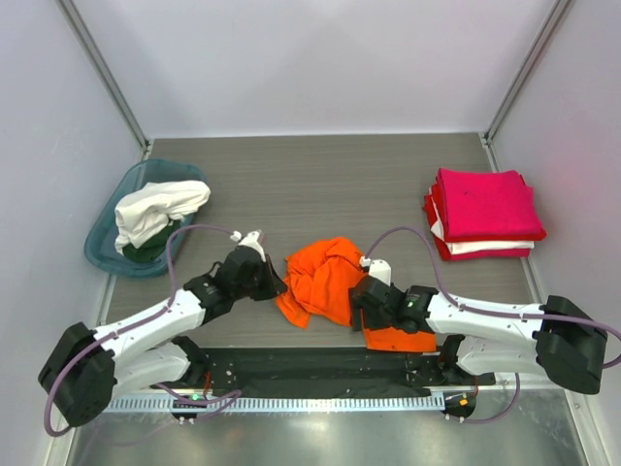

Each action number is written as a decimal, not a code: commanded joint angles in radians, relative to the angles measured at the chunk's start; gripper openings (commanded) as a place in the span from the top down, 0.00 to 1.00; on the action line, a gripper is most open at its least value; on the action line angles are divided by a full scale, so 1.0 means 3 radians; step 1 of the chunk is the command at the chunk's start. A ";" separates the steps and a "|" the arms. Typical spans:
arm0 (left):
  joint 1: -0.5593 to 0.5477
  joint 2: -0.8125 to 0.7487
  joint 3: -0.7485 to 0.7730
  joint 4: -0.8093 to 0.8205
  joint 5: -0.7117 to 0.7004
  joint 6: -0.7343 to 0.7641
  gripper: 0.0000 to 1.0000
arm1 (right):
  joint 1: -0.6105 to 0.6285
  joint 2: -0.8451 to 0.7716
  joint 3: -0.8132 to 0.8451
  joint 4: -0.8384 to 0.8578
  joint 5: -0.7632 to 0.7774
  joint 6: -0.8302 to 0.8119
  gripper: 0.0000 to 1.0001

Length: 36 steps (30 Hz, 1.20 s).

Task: Fold and stack the t-shirts
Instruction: Flatten the tshirt out

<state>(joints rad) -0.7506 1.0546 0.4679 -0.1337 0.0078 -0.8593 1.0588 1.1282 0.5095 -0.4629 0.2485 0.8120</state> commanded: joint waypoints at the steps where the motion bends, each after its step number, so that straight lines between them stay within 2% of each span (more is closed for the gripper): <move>1: 0.0318 -0.0140 0.0204 -0.0536 -0.0129 0.0220 1.00 | 0.0019 -0.0038 -0.0087 0.0132 -0.0036 0.0070 0.33; 2: 0.0399 -0.0141 0.0225 -0.0597 -0.0088 0.0241 1.00 | 0.0019 -0.0033 -0.0118 0.0137 -0.0021 0.0095 0.41; 4: 0.0645 -0.0115 0.0271 -0.0643 0.0137 0.0318 1.00 | 0.0019 -0.0008 -0.0128 0.0137 0.0051 0.0126 0.49; 5: 0.0782 -0.0085 0.0342 -0.0709 0.0188 0.0338 1.00 | 0.0019 -0.0008 -0.0118 0.0137 0.0086 0.0151 0.60; 7: 0.0891 0.0022 0.0429 -0.0796 0.0230 0.0374 1.00 | 0.0019 -0.0002 -0.0072 0.0096 0.0163 0.0157 0.68; 8: 0.0972 0.0059 0.0490 -0.0847 0.0235 0.0364 1.00 | 0.0014 -0.0002 -0.0001 0.0081 0.0275 0.0157 0.78; 11: 0.1202 0.0227 0.0598 -0.0899 0.0388 0.0292 1.00 | -0.0026 0.0013 0.0193 -0.0011 0.0531 0.0131 0.92; 14: 0.1443 0.0370 0.0766 -0.0919 0.0618 0.0287 1.00 | -0.0241 0.0069 0.0438 -0.0113 0.0700 0.0014 0.98; 17: 0.1606 0.0503 0.1047 -0.1052 0.0639 0.0333 1.00 | -0.0685 0.0125 0.0735 -0.0134 0.0569 -0.0190 0.99; 19: 0.1668 0.0575 0.1364 -0.1230 0.0613 0.0394 1.00 | -0.1027 0.0186 0.1050 -0.0134 0.0440 -0.0404 0.99; 21: 0.1745 0.0687 0.1746 -0.1354 0.0572 0.0451 1.00 | -0.1192 0.0258 0.1307 -0.0149 0.0302 -0.0563 0.99; 24: 0.1806 0.0820 0.2207 -0.1670 0.0414 0.0594 1.00 | -0.1392 0.0442 0.1920 -0.0267 0.0215 -0.0835 0.99; 25: 0.1827 0.0861 0.2578 -0.1864 0.0373 0.0645 1.00 | -0.1427 0.0503 0.2271 -0.0318 0.0194 -0.0946 0.99; 27: 0.1857 0.0953 0.2954 -0.2094 0.0225 0.0788 1.00 | -0.1514 0.0646 0.2641 -0.0491 0.0164 -0.1034 0.99; 28: 0.1883 0.0974 0.3345 -0.2308 0.0159 0.0839 1.00 | -0.1530 0.0682 0.2977 -0.0543 0.0164 -0.1075 0.99; 30: 0.1909 0.0964 0.3644 -0.2478 0.0006 0.0967 0.99 | -0.1540 0.0713 0.3240 -0.0650 0.0148 -0.1157 0.99; 33: 0.1904 0.0837 0.3743 -0.2612 -0.0133 0.1049 0.94 | -0.1540 0.0586 0.3354 -0.0666 0.0062 -0.1117 0.99; 36: 0.1904 0.0540 0.3391 -0.2561 -0.0103 0.1044 0.94 | -0.1545 0.0473 0.3094 -0.0661 -0.0234 -0.0999 0.99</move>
<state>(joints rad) -0.1875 1.2839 1.5539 -0.8059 0.0208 -0.5922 0.5991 1.3067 1.4754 -0.6106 0.2470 0.5167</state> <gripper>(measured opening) 0.065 0.095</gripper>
